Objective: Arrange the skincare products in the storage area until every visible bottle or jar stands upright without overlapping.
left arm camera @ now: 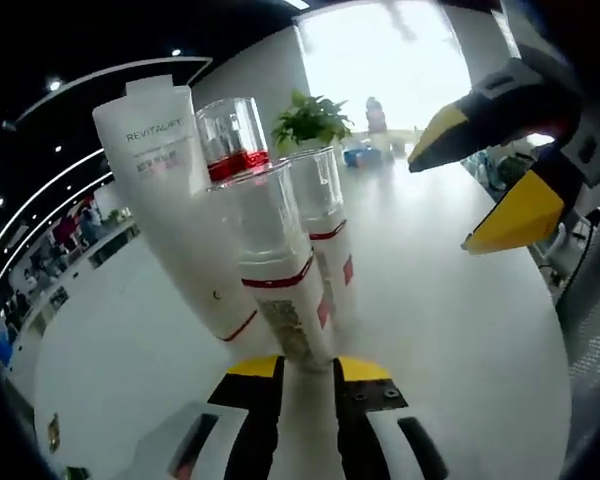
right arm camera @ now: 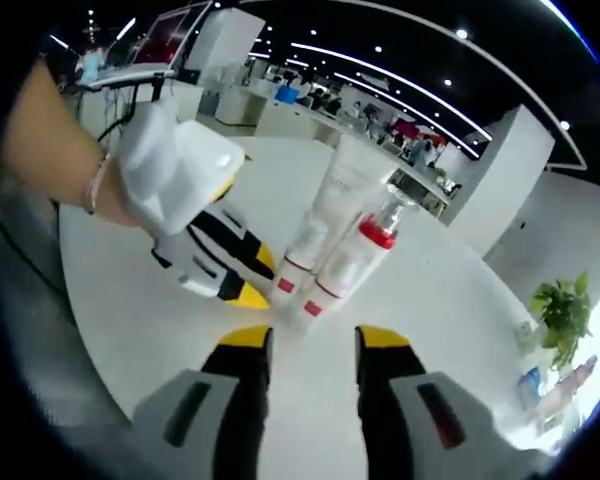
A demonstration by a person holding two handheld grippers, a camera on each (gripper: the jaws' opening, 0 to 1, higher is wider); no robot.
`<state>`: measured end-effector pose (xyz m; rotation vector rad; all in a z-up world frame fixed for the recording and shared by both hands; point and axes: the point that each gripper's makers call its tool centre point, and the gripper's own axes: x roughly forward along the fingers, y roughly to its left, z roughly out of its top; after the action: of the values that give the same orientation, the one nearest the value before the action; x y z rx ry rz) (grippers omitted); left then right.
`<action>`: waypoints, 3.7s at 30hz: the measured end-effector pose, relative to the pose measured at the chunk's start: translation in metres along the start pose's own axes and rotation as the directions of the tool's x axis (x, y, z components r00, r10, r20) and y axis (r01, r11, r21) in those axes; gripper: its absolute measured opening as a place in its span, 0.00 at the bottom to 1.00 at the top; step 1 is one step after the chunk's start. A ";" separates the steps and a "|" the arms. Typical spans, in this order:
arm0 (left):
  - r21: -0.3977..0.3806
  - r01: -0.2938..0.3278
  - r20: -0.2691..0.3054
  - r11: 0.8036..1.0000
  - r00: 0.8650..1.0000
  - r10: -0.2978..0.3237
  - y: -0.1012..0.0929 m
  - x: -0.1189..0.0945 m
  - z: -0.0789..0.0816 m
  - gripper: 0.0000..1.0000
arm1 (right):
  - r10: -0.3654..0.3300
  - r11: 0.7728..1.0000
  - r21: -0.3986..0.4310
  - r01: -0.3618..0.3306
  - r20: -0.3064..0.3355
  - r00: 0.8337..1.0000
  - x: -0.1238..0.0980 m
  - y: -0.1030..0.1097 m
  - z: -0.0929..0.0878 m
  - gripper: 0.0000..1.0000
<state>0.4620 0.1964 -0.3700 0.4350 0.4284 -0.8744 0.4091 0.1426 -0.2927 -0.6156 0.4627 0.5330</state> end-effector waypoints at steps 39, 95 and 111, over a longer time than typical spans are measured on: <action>-0.241 -0.600 -0.033 0.762 0.790 0.612 0.079 -0.283 -0.048 0.29 | 0.310 0.949 -0.005 -0.316 0.209 0.927 0.006 0.083 0.077 0.38; -0.117 -0.739 -0.222 0.664 0.671 0.707 0.101 -0.298 -0.088 0.38 | 0.483 0.860 0.073 -0.505 0.200 0.853 0.022 0.166 0.089 0.43; -0.133 -0.751 -0.248 0.646 0.657 0.712 0.105 -0.301 -0.095 0.37 | 0.432 0.883 -0.003 -0.469 0.394 0.811 0.040 0.134 0.198 0.44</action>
<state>0.3575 0.4964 -0.2709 0.4247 0.4518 0.0273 0.4090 0.3761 -0.2268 -0.2888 0.2534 1.0618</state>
